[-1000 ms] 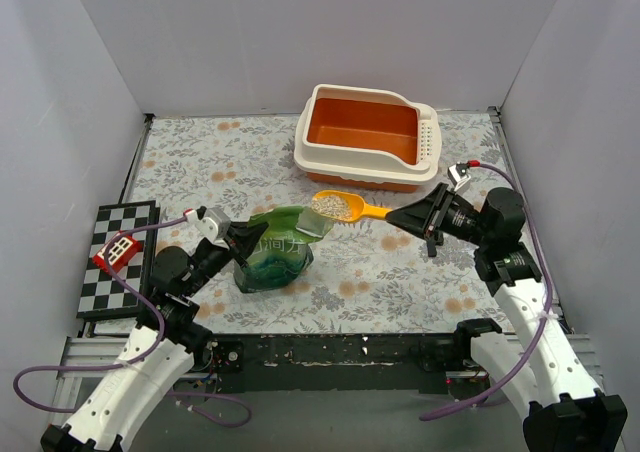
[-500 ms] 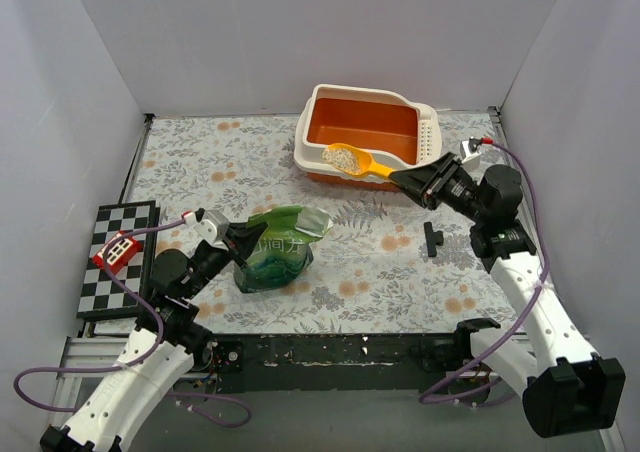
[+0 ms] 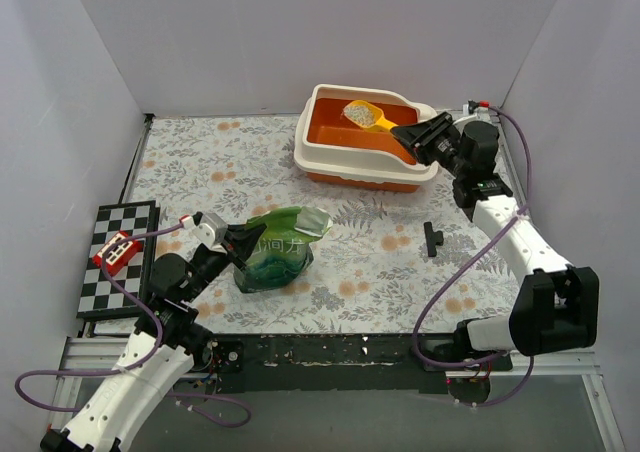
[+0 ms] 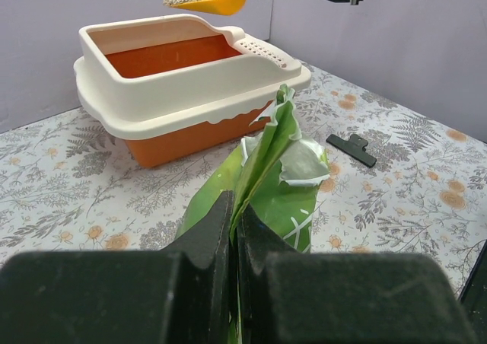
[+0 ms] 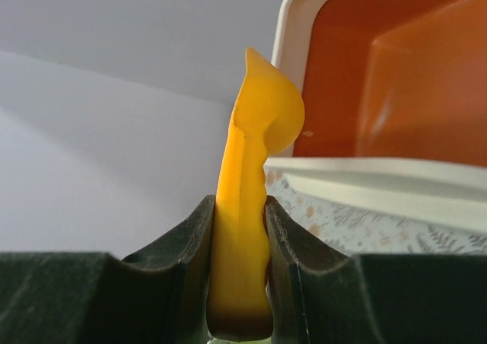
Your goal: Fill the litter box with clean litter
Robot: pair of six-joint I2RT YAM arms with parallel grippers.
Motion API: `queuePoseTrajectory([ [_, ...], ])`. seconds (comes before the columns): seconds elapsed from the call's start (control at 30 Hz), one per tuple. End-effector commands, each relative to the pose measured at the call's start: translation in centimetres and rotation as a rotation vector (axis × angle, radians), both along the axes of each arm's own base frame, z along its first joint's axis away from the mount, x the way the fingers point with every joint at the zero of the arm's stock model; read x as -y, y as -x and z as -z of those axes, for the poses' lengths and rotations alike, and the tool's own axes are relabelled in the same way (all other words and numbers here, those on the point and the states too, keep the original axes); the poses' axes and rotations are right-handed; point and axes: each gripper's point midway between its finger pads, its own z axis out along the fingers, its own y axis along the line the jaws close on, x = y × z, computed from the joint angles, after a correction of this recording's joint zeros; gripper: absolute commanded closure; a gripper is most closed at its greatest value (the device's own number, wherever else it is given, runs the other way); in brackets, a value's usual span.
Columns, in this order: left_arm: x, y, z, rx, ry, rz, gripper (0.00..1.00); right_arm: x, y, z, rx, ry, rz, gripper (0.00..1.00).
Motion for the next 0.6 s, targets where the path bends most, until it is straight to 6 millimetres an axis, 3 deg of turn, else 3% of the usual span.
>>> queuePoseTrajectory([
  [0.0, -0.3, -0.1, 0.0, 0.015, 0.000, -0.022, 1.00, 2.4, -3.7, -3.2, 0.173, 0.160, 0.147, 0.99],
  [0.13, -0.4, -0.1, 0.0, 0.017, 0.002, -0.023, 1.00, 2.7, -6.1, -1.9, 0.165, 0.303, 0.147, 0.99],
  [0.2, -0.3, -0.1, -0.1, 0.021, 0.003, -0.022, 1.00, 3.1, -7.0, 0.7, 0.091, 0.377, 0.146, 0.99],
  [0.43, -0.3, -0.1, 0.0, 0.018, 0.001, -0.022, 1.00, 6.6, -7.5, 4.2, 0.011, 0.654, 0.219, 0.99],
  [0.57, -0.3, -0.1, 0.1, 0.014, 0.000, -0.022, 1.00, 7.8, -7.6, 5.1, 0.003, 0.802, 0.201, 0.99],
])
